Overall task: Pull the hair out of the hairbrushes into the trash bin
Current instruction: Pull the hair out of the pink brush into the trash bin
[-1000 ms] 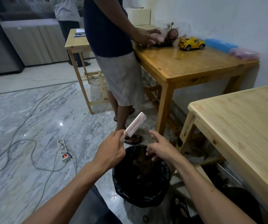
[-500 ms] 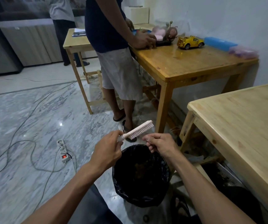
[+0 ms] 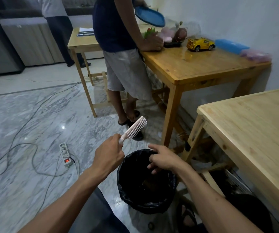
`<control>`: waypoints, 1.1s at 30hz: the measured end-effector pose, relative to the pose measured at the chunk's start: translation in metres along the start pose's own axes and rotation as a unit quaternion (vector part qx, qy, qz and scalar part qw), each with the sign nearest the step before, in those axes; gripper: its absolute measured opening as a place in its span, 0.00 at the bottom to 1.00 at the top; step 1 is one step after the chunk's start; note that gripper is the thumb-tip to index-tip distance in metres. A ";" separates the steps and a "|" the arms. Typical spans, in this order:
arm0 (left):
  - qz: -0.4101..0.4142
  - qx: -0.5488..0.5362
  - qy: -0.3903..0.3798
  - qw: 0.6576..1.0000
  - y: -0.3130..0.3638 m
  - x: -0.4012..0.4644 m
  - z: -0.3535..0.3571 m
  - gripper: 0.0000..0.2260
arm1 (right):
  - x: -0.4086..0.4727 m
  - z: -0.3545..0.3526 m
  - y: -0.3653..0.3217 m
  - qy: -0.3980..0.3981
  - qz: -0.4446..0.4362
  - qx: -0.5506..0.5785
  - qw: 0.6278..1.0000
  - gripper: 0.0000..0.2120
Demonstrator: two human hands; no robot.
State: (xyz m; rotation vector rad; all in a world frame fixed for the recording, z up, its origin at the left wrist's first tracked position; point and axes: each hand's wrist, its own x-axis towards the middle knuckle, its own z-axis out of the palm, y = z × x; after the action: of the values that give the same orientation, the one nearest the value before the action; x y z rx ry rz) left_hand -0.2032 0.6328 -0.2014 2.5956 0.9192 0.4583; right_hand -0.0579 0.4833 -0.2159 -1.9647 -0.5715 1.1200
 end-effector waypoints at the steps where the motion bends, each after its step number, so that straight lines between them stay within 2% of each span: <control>1: 0.001 0.002 -0.001 1.000 0.000 0.000 0.000 0.09 | 0.002 -0.002 -0.003 0.033 -0.013 -0.020 0.999 0.26; 3: 0.001 0.004 -0.007 1.000 -0.001 -0.001 -0.001 0.09 | 0.003 -0.010 -0.007 0.101 -0.048 -0.061 0.992 0.15; 5: -0.001 0.004 -0.012 1.000 0.000 -0.003 -0.001 0.08 | -0.002 -0.016 -0.012 0.115 -0.064 -0.090 0.987 0.12; 9: 0.011 -0.001 -0.020 1.000 0.005 -0.005 -0.002 0.08 | -0.004 -0.015 -0.019 0.111 -0.033 -0.120 0.986 0.32; 10: 0.020 -0.004 -0.023 1.000 0.007 -0.006 -0.002 0.08 | -0.003 -0.013 -0.020 0.104 -0.038 -0.095 0.989 0.37; 12: 0.047 -0.021 -0.030 0.998 0.010 -0.007 -0.005 0.08 | -0.001 -0.012 -0.019 0.050 -0.056 0.052 0.996 0.44; 13: 0.066 -0.032 -0.033 0.997 0.010 -0.008 -0.006 0.09 | -0.002 -0.013 -0.020 0.011 -0.066 0.117 0.991 0.44; 16: 0.139 -0.067 -0.034 0.987 0.009 -0.011 -0.010 0.12 | -0.006 -0.013 -0.022 -0.075 -0.105 0.163 0.978 0.29; 18: 0.163 -0.069 -0.021 0.984 0.007 -0.011 -0.013 0.14 | -0.007 -0.007 -0.024 -0.067 -0.129 0.174 0.974 0.19; 22: 0.117 0.013 0.027 0.993 -0.002 -0.005 -0.016 0.12 | -0.003 0.000 -0.023 0.062 -0.150 0.170 0.972 0.09; 26: 0.014 0.057 0.024 0.998 -0.019 -0.004 -0.016 0.09 | -0.002 -0.012 -0.018 0.126 -0.142 0.192 0.963 0.04; 30: -0.031 0.063 0.005 0.998 -0.026 -0.006 -0.012 0.07 | -0.005 -0.019 -0.012 0.103 -0.094 0.173 0.975 0.05; 33: -0.032 0.032 0.011 0.999 -0.022 -0.005 -0.009 0.10 | -0.008 -0.016 -0.012 0.052 -0.017 0.093 0.994 0.21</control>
State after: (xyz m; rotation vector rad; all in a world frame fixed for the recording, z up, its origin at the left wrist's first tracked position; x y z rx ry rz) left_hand -0.2228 0.6476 -0.2040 2.6137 1.0360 0.4473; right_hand -0.0484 0.4783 -0.1979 -1.8331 -0.4273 1.0057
